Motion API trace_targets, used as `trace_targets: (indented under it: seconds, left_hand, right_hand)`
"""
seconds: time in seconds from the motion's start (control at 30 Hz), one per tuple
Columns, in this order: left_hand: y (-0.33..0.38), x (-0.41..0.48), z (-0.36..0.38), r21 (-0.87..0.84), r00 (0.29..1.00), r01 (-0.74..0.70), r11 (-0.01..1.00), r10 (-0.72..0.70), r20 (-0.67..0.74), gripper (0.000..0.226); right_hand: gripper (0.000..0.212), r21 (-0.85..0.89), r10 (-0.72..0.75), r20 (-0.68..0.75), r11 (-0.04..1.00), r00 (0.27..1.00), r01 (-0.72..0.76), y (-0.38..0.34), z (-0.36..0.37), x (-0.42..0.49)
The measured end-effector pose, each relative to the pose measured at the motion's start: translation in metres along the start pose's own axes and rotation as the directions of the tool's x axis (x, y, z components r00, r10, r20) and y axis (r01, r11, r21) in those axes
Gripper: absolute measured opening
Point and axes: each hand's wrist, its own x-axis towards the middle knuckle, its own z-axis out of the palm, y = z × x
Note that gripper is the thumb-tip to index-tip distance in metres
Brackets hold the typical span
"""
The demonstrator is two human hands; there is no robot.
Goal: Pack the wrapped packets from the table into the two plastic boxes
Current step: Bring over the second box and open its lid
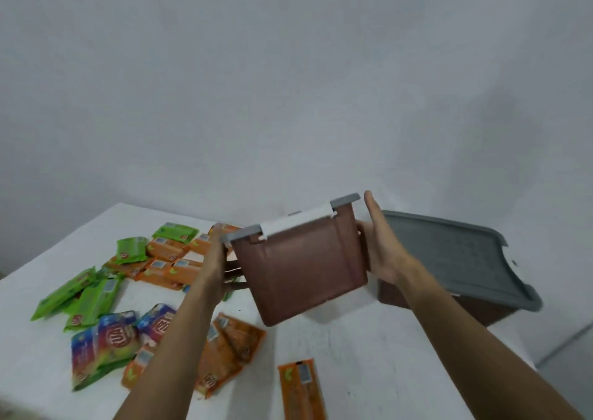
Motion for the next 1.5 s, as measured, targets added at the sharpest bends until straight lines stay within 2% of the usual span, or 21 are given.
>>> trace_targets:
  seconds: [0.13,0.3,0.43,0.47,0.53,0.6,0.67,0.77,0.87,0.97,1.1,1.13,1.2,1.27,1.3,1.33,1.4,1.5]
  left_hand:
    - [-0.012,-0.007,0.018,0.020,0.999,0.006,1.000,-0.006,0.039,0.042]
    - [-0.022,-0.018,0.032,0.151,0.998,-0.011,0.988,0.001,0.067,0.026]
    - [-0.032,-0.029,0.048,0.227,0.995,-0.098,0.969,0.093,0.030,0.027]
    - [-0.037,-0.030,0.051,0.235,0.993,-0.115,0.965,0.114,0.016,0.029]
    - [-0.044,-0.034,0.054,0.276,0.991,-0.124,0.953,0.131,-0.007,0.047]
    - [-0.049,-0.035,0.055,0.313,0.994,-0.098,0.945,0.107,-0.010,0.064]
    - [-0.055,-0.037,0.057,0.365,0.995,-0.087,0.927,0.095,-0.004,0.070]
    - [-0.070,-0.040,0.064,0.522,0.990,-0.099,0.847,0.135,-0.031,0.073]
    - [-0.080,-0.042,0.070,0.756,0.970,-0.146,0.639,0.244,-0.019,0.068]
    - [-0.082,-0.047,0.082,0.828,0.952,-0.256,0.499,0.278,0.127,0.058]
    - [-0.083,-0.058,0.104,0.827,0.911,-0.389,0.405,0.299,0.283,0.047]
    - [-0.084,-0.059,0.108,0.838,0.906,-0.396,0.374,0.307,0.291,0.048]
    - [-0.085,-0.060,0.114,0.876,0.911,-0.378,0.299,0.291,0.293,0.052]
    - [-0.087,-0.060,0.119,0.892,0.933,-0.357,0.278,0.156,0.324,0.053]
    - [-0.090,-0.061,0.122,0.884,0.936,-0.348,0.311,0.059,0.348,0.052]
    - [-0.094,-0.062,0.124,0.873,0.930,-0.337,0.352,-0.020,0.367,0.051]
    - [-0.099,-0.062,0.127,0.858,0.921,-0.326,0.397,-0.070,0.383,0.048]
    - [-0.108,-0.061,0.132,0.830,0.914,-0.375,0.412,0.017,0.404,0.039]
  right_hand:
    - [0.091,0.012,0.034,0.062,0.999,0.997,-0.035,0.004,-0.028,-0.022]
    - [0.076,0.042,0.069,0.062,0.997,0.996,-0.072,0.013,-0.067,-0.049]
    - [0.063,-0.141,0.121,0.075,0.984,0.990,-0.110,0.024,-0.088,-0.068]
    - [0.055,-0.188,0.132,0.091,0.976,0.987,-0.113,0.026,-0.091,-0.074]
    - [0.035,-0.251,0.143,0.115,0.962,0.983,-0.110,0.027,-0.099,-0.085]
    - [0.033,-0.284,0.158,0.150,0.952,0.976,-0.110,0.028,-0.110,-0.094]
    - [0.037,-0.313,0.174,0.184,0.943,0.967,-0.110,0.030,-0.124,-0.102]
    - [0.046,-0.353,0.199,0.198,0.928,0.960,-0.119,0.038,-0.148,-0.110]
    - [0.050,-0.355,0.210,0.180,0.925,0.961,-0.135,0.045,-0.168,-0.120]
    - [0.043,-0.413,0.204,0.123,0.900,0.971,-0.137,0.048,-0.182,-0.128]
    - [0.033,-0.559,0.178,0.036,0.819,0.983,-0.128,0.043,-0.190,-0.134]
    - [0.029,-0.624,0.140,-0.010,0.773,0.990,-0.115,0.041,-0.192,-0.135]
    - [0.020,-0.786,-0.005,-0.129,0.610,0.992,-0.099,0.040,-0.198,-0.134]
    - [0.027,-0.883,-0.154,-0.257,0.437,0.954,-0.168,0.044,-0.204,-0.134]
    - [0.034,-0.888,-0.209,-0.332,0.399,0.920,-0.230,0.048,-0.206,-0.136]
    - [0.041,-0.875,-0.248,-0.394,0.397,0.885,-0.278,0.054,-0.206,-0.139]
    - [0.049,-0.833,-0.296,-0.476,0.454,0.828,-0.317,0.067,-0.204,-0.147]
    - [0.056,-0.750,-0.331,-0.559,0.593,0.760,-0.293,0.085,-0.197,-0.164]
